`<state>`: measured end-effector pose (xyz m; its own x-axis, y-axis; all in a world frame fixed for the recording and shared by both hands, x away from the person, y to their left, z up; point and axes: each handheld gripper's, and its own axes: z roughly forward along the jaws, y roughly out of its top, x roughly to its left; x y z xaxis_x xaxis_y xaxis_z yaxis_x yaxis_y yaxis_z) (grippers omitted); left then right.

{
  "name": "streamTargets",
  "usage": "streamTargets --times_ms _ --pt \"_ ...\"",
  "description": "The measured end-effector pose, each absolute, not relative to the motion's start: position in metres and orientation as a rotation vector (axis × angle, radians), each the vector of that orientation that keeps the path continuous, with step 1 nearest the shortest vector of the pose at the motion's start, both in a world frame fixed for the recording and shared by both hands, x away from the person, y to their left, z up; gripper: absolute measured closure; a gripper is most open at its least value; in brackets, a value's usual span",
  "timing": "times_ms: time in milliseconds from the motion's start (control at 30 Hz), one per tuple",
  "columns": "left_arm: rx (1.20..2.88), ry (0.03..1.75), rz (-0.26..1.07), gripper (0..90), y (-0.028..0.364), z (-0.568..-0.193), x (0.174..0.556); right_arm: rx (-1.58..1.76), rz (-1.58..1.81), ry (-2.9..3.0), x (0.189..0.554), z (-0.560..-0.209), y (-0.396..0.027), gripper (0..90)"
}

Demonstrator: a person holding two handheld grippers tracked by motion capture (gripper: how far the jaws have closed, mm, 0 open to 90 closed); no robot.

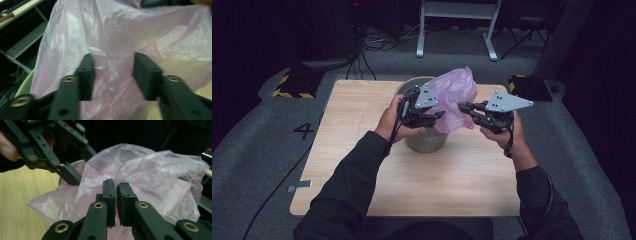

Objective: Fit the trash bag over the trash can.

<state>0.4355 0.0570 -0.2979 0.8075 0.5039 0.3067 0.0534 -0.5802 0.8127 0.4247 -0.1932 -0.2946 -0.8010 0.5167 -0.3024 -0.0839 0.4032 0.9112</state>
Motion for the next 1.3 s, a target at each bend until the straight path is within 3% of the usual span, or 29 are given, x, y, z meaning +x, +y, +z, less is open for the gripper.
streamTargets --times_ms 133,267,767,1133,1300 --pt "2.134 0.383 0.687 77.8 0.060 -0.301 0.438 0.363 1.444 2.113 0.424 -0.296 -0.194 81.3" --pt "2.113 0.372 0.698 85.5 0.068 -0.302 0.438 0.350 1.472 2.108 0.422 -0.297 -0.196 70.0" --pt "2.050 0.321 0.687 85.4 0.097 -0.310 0.431 0.408 1.479 2.110 0.421 -0.297 -0.216 38.1" --pt "2.043 0.305 0.676 89.6 0.103 -0.315 0.431 0.633 1.428 2.155 0.467 -0.312 -0.231 31.5" --pt "2.041 0.321 0.677 89.6 0.110 -0.315 0.433 0.647 1.490 2.151 0.472 -0.313 -0.240 31.5"
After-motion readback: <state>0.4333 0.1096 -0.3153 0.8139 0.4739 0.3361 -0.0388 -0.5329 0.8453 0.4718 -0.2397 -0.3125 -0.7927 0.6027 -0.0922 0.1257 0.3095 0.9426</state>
